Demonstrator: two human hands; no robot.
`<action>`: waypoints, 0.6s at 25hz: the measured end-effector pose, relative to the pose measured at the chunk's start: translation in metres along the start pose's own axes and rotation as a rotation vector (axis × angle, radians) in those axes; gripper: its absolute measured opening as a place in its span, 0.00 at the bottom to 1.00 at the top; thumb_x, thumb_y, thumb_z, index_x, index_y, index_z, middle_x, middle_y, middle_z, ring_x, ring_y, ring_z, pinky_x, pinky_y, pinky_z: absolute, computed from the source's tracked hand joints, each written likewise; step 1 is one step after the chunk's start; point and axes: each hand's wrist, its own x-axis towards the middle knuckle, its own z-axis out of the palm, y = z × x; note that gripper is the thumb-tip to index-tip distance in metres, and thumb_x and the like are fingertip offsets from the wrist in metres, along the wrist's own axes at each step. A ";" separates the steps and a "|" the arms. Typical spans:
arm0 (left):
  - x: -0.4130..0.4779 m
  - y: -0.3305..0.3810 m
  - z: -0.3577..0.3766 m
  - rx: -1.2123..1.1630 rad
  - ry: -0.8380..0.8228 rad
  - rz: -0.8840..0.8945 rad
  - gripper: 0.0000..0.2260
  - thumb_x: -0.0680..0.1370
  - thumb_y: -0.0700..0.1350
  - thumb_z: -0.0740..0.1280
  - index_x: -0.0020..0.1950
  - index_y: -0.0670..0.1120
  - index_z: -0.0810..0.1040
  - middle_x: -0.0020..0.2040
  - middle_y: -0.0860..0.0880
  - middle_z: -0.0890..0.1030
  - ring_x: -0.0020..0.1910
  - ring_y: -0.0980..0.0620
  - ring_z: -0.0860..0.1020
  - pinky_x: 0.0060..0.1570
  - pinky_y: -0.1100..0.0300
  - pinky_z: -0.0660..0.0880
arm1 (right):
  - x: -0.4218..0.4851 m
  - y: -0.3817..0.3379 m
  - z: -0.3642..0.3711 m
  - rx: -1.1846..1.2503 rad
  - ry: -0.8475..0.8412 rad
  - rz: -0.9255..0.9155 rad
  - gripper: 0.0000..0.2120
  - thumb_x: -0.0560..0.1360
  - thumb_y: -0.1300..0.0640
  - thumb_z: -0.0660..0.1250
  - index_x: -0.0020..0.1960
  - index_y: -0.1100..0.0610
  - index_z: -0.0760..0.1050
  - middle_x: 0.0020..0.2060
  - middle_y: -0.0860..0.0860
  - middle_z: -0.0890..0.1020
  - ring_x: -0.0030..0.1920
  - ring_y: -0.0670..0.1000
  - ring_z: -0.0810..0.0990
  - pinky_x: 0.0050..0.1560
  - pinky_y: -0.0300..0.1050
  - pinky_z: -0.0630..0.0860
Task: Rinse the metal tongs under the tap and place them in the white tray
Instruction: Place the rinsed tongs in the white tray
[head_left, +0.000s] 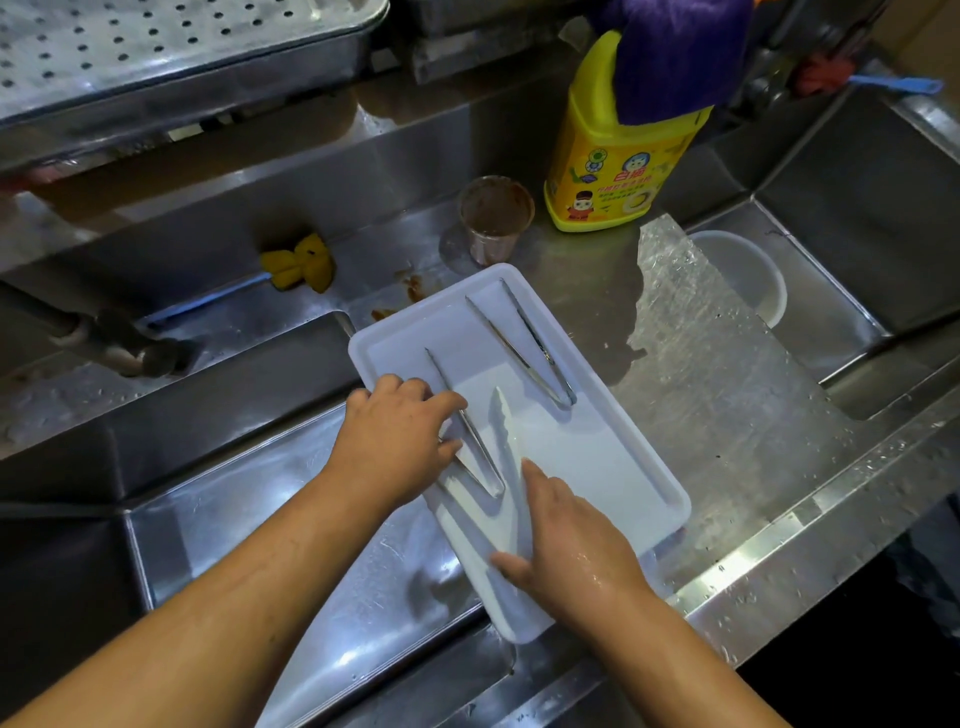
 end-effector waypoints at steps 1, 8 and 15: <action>-0.001 0.000 0.001 -0.012 -0.008 0.007 0.20 0.80 0.63 0.64 0.73 0.64 0.71 0.63 0.53 0.79 0.64 0.46 0.73 0.61 0.45 0.71 | -0.004 0.003 0.001 0.004 -0.008 0.013 0.48 0.74 0.35 0.70 0.80 0.49 0.45 0.68 0.53 0.74 0.63 0.58 0.78 0.61 0.55 0.78; 0.000 -0.002 0.003 -0.042 -0.009 0.005 0.23 0.79 0.63 0.68 0.73 0.62 0.73 0.63 0.52 0.80 0.64 0.45 0.73 0.60 0.45 0.74 | -0.022 0.009 0.001 0.020 -0.018 0.033 0.50 0.72 0.29 0.67 0.82 0.49 0.45 0.67 0.51 0.78 0.63 0.56 0.79 0.62 0.53 0.78; -0.003 0.007 0.002 0.008 0.002 0.049 0.26 0.75 0.68 0.69 0.72 0.63 0.74 0.64 0.53 0.79 0.64 0.46 0.74 0.61 0.46 0.72 | 0.054 0.028 -0.067 0.084 0.444 0.020 0.26 0.78 0.42 0.68 0.73 0.49 0.71 0.61 0.55 0.77 0.58 0.59 0.78 0.51 0.53 0.77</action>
